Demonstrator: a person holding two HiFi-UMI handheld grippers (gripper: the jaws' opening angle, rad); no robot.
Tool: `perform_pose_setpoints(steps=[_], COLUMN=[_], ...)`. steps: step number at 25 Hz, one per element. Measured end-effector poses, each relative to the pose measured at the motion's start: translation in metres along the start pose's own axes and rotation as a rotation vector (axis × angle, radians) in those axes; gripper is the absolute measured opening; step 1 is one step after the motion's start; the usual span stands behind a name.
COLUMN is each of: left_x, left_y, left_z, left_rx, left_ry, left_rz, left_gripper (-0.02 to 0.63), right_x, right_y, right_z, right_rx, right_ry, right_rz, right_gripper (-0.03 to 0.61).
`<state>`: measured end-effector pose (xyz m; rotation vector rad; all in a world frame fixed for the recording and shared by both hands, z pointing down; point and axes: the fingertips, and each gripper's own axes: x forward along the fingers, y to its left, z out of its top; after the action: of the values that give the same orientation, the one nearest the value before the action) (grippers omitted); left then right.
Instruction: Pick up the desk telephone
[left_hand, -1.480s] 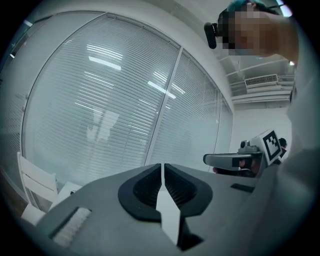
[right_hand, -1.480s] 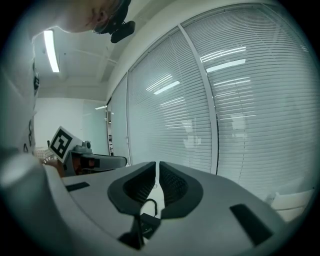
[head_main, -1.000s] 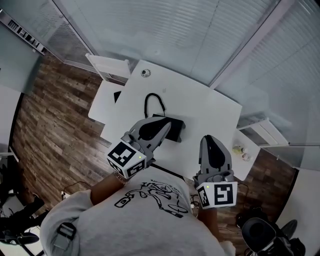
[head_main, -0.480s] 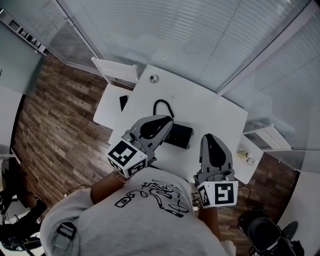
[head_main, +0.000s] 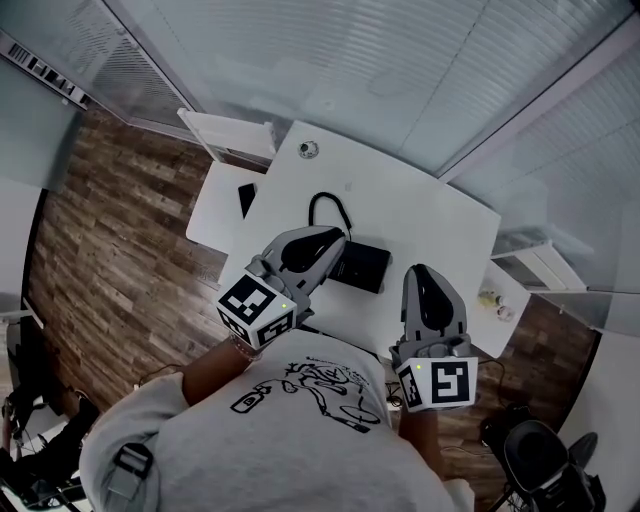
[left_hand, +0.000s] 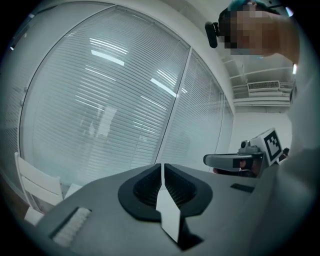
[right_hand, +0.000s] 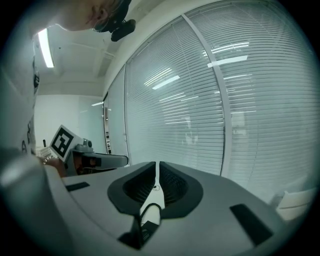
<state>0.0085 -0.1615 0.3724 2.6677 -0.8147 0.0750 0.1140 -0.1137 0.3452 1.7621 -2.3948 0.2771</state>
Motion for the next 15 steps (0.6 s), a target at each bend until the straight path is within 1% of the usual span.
perform_pose_setpoints(steps=[15], left_x=[0.002], left_y=[0.005], left_z=[-0.048], left_rx=[-0.054], left_ry=[0.087], left_rz=[0.002], left_gripper=[0.018], right_x=[0.0], right_y=[-0.001], right_z=[-0.044], right_rx=[0.042], right_ry=[0.093], right_rz=[0.001], right_gripper=[0.021])
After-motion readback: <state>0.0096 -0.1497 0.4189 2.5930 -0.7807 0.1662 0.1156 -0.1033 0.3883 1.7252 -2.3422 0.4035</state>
